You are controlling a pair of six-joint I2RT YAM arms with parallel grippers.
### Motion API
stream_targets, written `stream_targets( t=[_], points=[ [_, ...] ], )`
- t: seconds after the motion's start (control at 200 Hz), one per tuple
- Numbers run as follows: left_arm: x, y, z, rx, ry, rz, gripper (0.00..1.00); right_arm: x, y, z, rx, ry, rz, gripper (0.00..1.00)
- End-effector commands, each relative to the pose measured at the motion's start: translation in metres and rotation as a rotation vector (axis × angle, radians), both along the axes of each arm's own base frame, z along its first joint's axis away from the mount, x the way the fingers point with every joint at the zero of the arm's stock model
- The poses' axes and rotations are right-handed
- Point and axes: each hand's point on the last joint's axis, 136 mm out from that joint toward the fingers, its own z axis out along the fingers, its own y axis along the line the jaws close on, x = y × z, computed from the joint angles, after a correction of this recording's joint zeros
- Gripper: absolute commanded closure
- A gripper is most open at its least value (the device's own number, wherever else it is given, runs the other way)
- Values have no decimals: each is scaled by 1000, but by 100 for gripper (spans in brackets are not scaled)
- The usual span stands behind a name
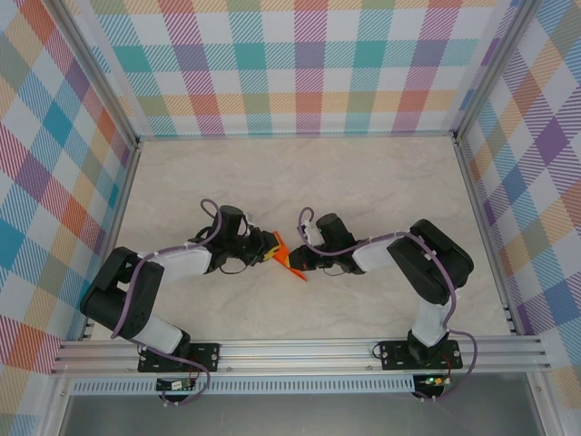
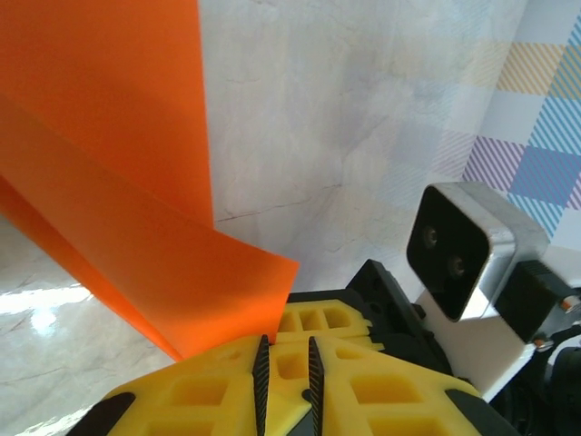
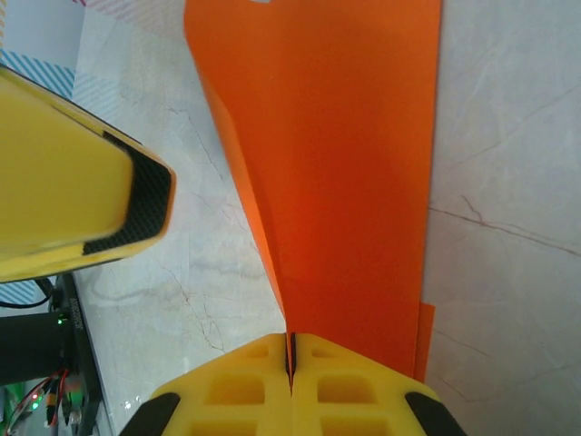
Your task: Fold a paper plane with a square sheet of paper (pick it up from the middle)
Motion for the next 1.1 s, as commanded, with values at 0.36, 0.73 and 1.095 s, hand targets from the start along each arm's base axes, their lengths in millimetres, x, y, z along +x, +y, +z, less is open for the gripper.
stream_targets(
  t=[0.36,0.73,1.095],
  points=[
    [-15,-8,-20,13,8,-73,83,10,8,9,80,62,0,100],
    [-7,-12,-29,24,3,-79,87,9,6,5,76,82,1,100],
    [-6,-11,-41,49,10,-82,89,7,2,-3,32,86,6,87]
  ],
)
